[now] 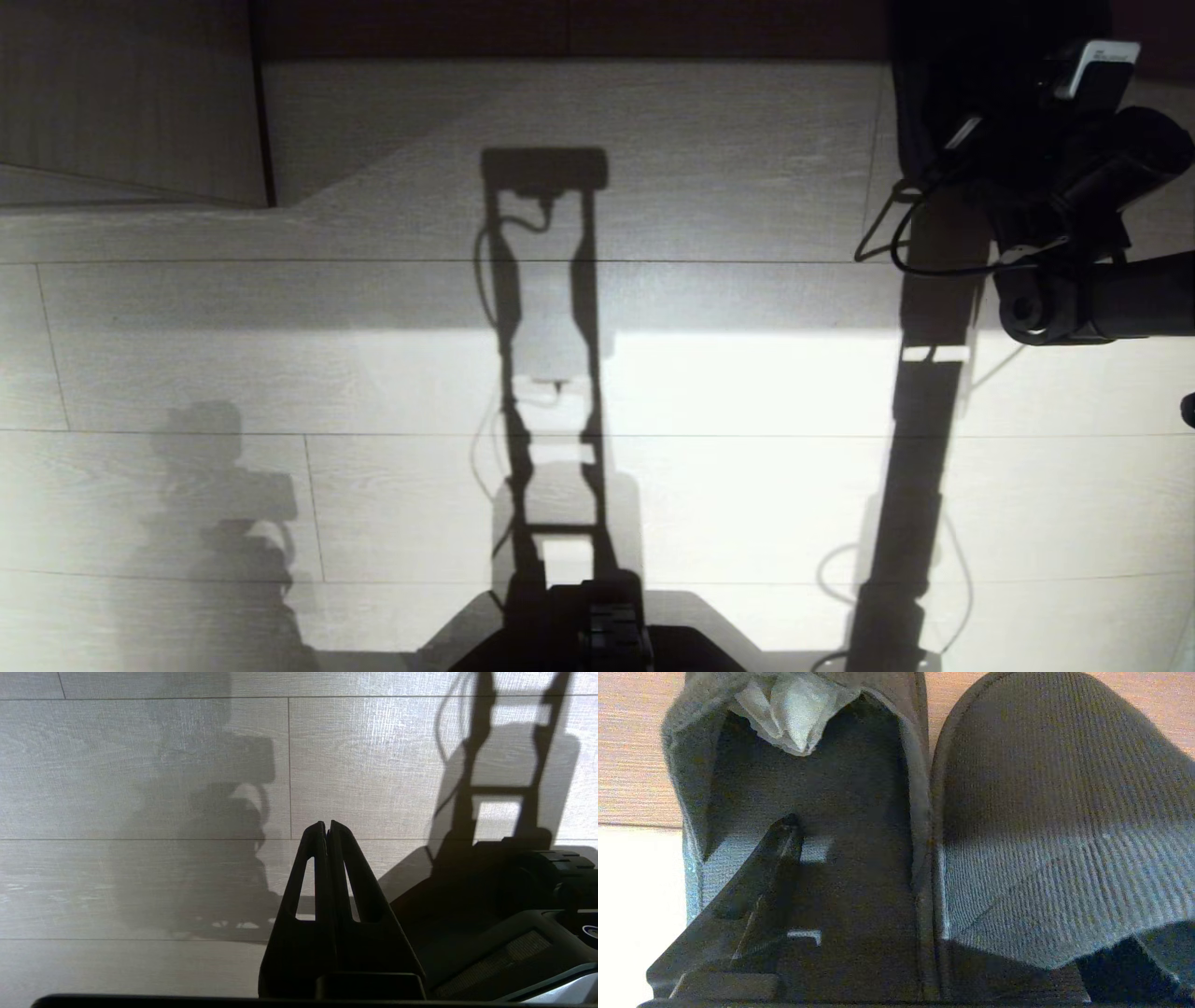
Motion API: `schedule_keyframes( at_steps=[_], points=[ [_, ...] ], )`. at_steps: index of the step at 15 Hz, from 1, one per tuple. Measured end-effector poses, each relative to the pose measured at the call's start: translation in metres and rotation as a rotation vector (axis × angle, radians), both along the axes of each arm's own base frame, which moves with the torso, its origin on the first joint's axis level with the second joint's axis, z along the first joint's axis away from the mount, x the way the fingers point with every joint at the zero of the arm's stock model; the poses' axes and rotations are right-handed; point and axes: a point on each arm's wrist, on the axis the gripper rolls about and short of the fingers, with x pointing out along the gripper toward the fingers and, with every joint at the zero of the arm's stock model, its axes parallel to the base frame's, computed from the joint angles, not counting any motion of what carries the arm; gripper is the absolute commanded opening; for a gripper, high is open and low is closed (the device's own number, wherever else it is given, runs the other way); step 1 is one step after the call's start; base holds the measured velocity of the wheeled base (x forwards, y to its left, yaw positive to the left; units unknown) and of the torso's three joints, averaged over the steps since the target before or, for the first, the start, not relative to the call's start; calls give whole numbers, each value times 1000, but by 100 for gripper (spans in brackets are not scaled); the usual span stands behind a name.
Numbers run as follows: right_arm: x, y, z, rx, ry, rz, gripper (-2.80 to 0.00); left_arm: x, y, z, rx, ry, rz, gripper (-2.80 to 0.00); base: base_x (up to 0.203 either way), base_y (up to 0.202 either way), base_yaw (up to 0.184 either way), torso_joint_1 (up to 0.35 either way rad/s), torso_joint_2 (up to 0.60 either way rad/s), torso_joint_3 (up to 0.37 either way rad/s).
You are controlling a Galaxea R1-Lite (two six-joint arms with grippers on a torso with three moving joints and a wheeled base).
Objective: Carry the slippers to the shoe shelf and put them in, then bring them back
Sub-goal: Pick up the slippers on the floor
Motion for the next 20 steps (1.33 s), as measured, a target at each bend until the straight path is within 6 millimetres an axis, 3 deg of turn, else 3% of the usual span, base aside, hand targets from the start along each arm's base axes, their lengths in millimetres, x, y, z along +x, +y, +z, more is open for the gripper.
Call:
schedule_keyframes(
  at_steps=[20],
  points=[
    [-30, -21, 31, 31, -17, -26, 0, 0, 0, 0, 0, 0, 0, -280, 0, 0, 0, 0, 0, 0]
  ],
)
